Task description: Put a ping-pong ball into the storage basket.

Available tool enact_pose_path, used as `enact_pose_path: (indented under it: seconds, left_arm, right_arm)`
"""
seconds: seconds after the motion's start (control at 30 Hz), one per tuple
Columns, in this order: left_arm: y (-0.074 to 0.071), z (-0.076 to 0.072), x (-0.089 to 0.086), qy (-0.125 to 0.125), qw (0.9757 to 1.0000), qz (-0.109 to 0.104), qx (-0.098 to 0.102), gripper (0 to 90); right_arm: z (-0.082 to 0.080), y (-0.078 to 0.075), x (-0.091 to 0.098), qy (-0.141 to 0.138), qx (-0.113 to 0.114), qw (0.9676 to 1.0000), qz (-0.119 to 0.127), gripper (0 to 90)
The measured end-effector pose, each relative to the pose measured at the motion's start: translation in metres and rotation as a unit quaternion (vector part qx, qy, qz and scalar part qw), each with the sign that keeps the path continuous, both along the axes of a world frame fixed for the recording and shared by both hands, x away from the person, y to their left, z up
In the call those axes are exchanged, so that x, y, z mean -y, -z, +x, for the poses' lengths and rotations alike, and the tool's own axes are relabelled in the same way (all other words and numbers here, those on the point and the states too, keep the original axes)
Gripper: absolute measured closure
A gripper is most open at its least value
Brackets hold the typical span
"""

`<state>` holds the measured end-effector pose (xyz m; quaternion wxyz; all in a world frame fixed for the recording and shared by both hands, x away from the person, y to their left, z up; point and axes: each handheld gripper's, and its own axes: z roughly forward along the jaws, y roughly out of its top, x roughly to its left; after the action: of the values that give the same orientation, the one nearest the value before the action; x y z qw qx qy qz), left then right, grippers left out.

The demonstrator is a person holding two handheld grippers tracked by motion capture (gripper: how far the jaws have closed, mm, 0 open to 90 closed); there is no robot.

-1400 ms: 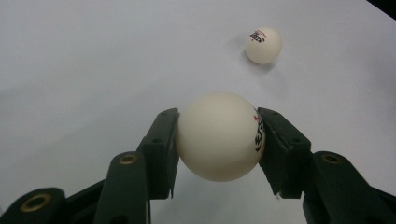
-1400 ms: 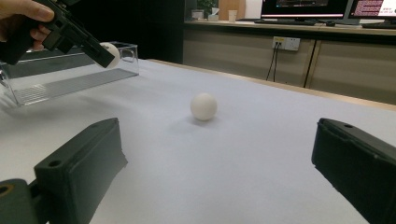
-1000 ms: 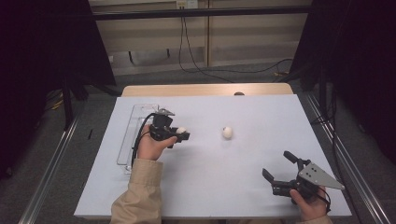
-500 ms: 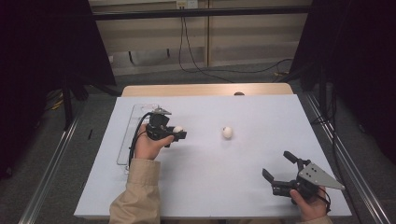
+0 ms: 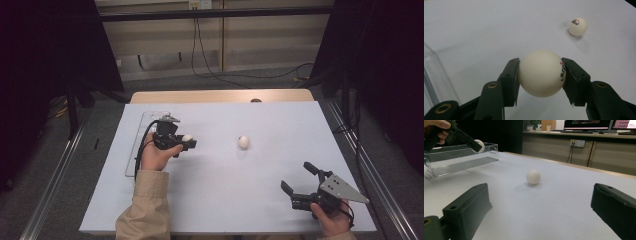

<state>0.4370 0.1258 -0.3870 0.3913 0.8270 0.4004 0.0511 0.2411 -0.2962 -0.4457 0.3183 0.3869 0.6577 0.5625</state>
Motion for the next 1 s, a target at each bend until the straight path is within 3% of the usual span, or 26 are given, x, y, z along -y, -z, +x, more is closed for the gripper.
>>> enact_pose_path:
  seconds: [0.27,1.0]
  left_arm:
    - [-0.002,0.000,-0.005,-0.009,0.9999,-0.006,0.002,51.1]
    - [-0.004,0.001,-0.018,-0.019,0.9998,0.007,0.005,51.0]
  right_arm:
    - [0.000,0.000,0.000,0.000,0.000,1.0000,0.000,1.6]
    - [0.000,0.000,0.000,0.000,0.001,1.0000,0.000,1.7]
